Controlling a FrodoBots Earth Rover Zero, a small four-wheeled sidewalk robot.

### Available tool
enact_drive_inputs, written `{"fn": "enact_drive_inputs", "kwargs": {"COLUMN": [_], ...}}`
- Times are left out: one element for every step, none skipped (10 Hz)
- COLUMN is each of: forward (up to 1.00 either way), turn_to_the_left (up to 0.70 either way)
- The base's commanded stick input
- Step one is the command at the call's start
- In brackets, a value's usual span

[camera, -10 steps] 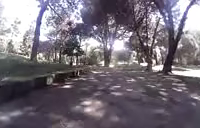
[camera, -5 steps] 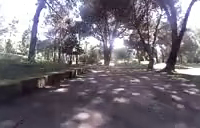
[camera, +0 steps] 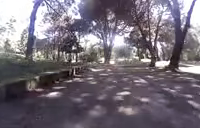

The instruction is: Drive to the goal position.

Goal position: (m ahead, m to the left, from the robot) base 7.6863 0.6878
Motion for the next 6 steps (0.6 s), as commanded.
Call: {"fn": "enact_drive_inputs", "kwargs": {"forward": [0.85, 0.85, 0.85, 0.85, 0.85, 0.85], "turn_to_the_left": [0.0, 0.0, 0.0, 0.0, 0.0, 0.0]}}
